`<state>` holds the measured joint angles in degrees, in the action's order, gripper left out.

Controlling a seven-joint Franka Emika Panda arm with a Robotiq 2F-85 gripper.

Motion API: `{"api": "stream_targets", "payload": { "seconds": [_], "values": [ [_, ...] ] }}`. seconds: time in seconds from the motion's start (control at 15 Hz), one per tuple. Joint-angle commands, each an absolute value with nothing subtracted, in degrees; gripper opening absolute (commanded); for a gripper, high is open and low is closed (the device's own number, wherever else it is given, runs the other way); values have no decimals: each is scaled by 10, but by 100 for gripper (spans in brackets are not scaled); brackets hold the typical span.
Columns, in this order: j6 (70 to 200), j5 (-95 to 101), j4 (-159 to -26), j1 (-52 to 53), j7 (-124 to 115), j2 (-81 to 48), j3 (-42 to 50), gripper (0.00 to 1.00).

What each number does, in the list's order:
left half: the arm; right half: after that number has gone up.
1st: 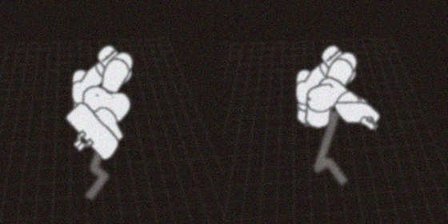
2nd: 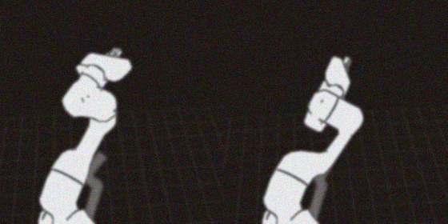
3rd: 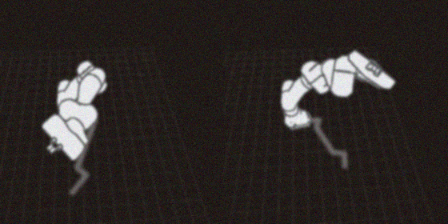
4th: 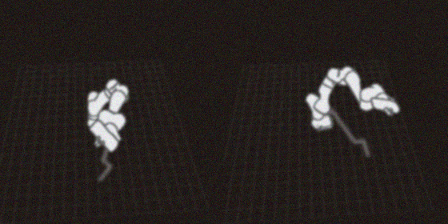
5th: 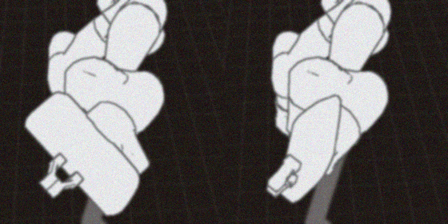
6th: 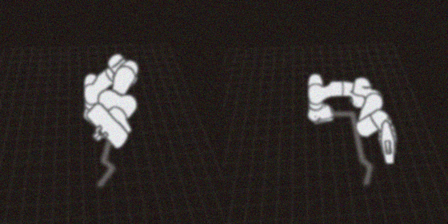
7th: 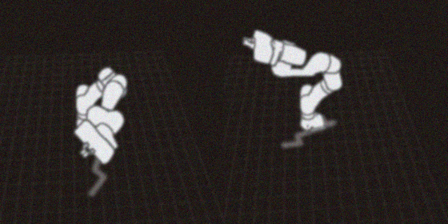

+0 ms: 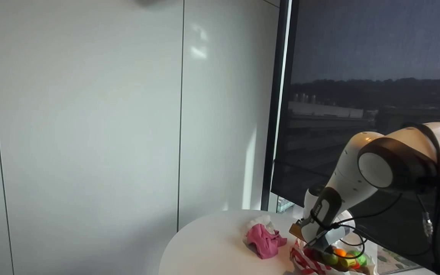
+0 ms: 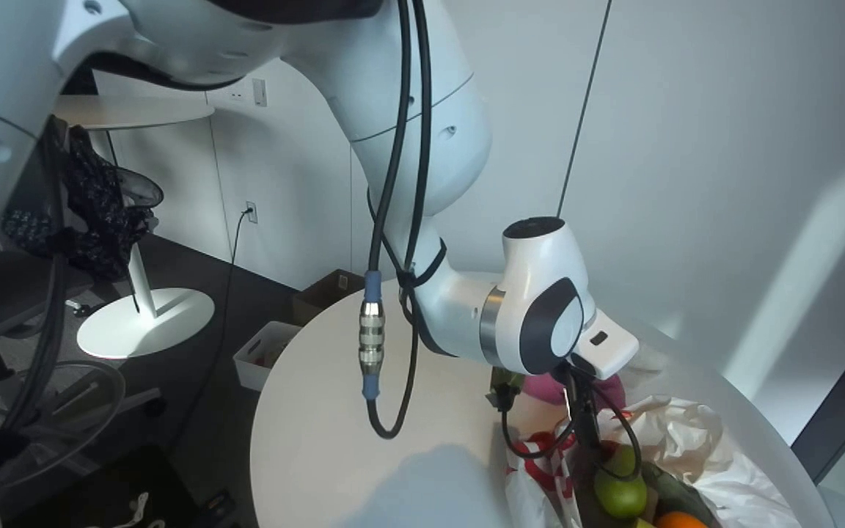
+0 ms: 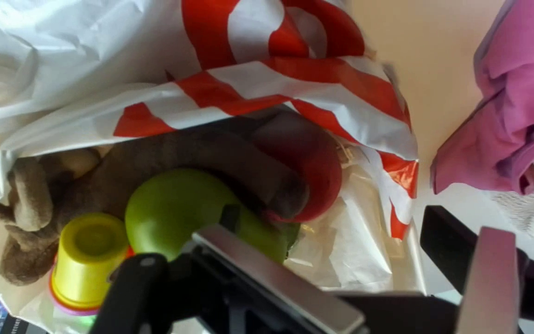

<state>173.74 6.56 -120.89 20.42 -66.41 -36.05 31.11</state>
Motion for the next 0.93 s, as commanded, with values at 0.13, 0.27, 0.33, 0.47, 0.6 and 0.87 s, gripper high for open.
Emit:
{"api": "stream_targets", "payload": {
  "seconds": [0.13, 0.27, 0.33, 0.47, 0.6, 0.87],
  "values": [
    [1809, 37, -1210, 240, -609, -376, 331, 100],
    [1778, 16, -1218, 246, -594, -365, 324, 100],
    [1768, 9, -1222, 246, -585, -356, 318, 100],
    [1736, -1, -1230, 264, -584, -341, 329, 100],
    [1700, 3, -1237, 278, -592, -323, 338, 100],
    [1599, 46, -1248, 308, -627, -280, 369, 100]
  ]
}}
